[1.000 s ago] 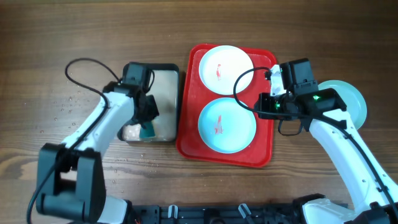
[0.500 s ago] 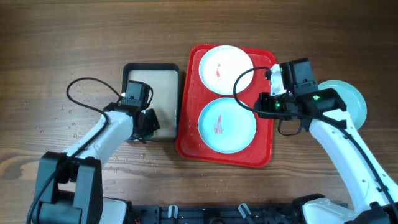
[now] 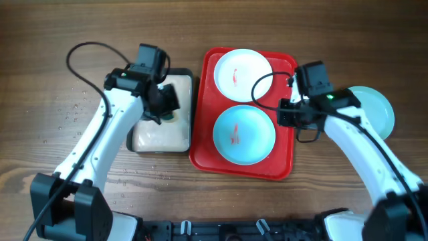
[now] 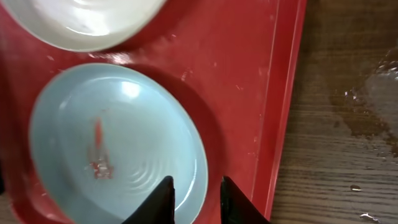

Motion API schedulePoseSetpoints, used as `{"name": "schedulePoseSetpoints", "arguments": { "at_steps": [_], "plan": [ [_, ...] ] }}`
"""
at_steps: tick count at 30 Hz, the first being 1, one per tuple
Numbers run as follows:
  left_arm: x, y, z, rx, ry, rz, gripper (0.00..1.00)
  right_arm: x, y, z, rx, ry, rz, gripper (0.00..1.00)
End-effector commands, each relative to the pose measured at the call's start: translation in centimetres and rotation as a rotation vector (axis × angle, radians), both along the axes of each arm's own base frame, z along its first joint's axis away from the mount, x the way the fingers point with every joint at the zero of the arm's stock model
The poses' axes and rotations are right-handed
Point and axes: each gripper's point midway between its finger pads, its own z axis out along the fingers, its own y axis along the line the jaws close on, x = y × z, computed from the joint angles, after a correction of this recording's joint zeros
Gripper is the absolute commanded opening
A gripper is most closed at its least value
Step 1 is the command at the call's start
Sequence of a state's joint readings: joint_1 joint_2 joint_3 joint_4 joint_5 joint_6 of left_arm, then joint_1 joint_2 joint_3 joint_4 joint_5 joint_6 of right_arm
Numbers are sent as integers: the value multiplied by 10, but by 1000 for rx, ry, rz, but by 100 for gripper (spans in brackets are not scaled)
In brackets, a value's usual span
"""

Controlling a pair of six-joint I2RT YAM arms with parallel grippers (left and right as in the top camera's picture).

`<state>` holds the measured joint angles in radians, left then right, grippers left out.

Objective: Clean dirty plates on tray and stack at the side
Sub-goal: 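Scrub the second light-blue plate with the sponge in the left gripper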

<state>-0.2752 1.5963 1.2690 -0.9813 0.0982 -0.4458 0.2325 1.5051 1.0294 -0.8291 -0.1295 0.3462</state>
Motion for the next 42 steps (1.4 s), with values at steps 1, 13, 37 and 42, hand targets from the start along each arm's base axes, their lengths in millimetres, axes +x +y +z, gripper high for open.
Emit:
{"name": "schedulePoseSetpoints", "arguments": {
  "at_steps": [1, 13, 37, 42],
  "plan": [
    [-7, -67, 12, -197, -16, -145, 4, -2, 20, -28, 72, 87, 113, 23],
    [-42, -189, -90, -177, 113, -347, 4, -9, 13, -91, 12, 248, 119, 4],
    [-47, -232, -127, -298, 175, -268, 4, -9, 11, -91, 1, 243, 122, 4],
    [-54, -211, -145, -119, 158, -251, 4, -10, 11, -92, 0, 251, 123, 4]
  ]
}}
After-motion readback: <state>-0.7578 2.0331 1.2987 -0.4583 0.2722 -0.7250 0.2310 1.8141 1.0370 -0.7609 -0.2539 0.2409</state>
